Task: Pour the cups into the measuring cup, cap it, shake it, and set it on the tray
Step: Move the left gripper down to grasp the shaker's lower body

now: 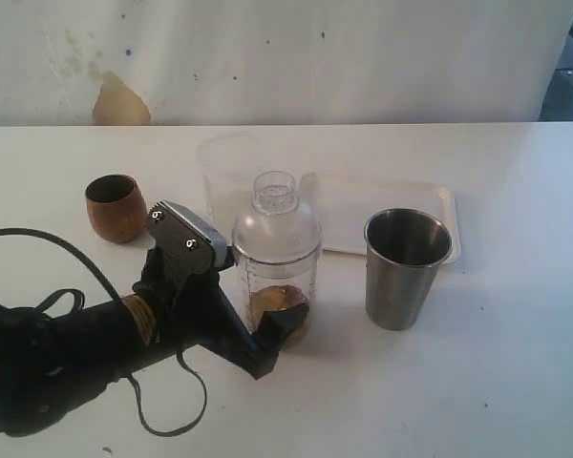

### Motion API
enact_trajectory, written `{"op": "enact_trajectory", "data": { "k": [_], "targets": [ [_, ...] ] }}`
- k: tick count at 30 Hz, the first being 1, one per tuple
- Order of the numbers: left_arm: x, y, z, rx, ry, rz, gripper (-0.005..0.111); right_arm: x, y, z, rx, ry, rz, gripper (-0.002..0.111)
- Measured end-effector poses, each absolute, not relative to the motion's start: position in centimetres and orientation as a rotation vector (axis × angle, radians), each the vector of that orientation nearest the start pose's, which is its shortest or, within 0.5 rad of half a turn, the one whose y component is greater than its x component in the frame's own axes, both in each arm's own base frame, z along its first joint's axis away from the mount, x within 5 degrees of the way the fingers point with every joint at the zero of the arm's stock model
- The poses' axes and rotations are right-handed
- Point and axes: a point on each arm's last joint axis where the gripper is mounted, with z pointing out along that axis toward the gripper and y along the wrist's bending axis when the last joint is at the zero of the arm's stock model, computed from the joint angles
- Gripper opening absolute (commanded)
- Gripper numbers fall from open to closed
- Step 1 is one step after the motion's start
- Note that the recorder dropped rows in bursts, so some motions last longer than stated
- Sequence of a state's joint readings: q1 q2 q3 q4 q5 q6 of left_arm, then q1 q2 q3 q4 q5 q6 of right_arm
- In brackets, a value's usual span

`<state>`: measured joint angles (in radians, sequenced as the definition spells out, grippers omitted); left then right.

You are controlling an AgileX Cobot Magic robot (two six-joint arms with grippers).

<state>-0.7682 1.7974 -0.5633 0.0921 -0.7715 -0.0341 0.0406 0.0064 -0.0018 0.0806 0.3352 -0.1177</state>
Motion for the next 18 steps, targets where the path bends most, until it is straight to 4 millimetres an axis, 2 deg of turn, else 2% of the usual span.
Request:
{"op": "enact_trajectory", "data": {
  "k": [7, 13, 15, 18],
  "targets": [
    [23.5, -23.5, 14.1, 0.805, 1.762, -0.549, 0.105, 5.4, 0.5, 18.3, -0.092, 1.820, 0.025, 0.002],
    [24.6, -24.5, 13.6, 0.802, 1.757, -0.548, 0.102, 5.4, 0.5, 18.3, -0.091, 1.820, 0.026, 0.002],
    [24.7, -24.6, 13.3, 0.806, 1.767, -0.545, 0.092, 5.4, 0.5, 18.3, -0.091, 1.820, 0.026, 0.002],
    [24.6, -24.6, 13.3, 0.806, 1.772, -0.546, 0.061, 5.4, 0.5, 18.3, -0.091, 1.820, 0.026, 0.002]
  ]
}}
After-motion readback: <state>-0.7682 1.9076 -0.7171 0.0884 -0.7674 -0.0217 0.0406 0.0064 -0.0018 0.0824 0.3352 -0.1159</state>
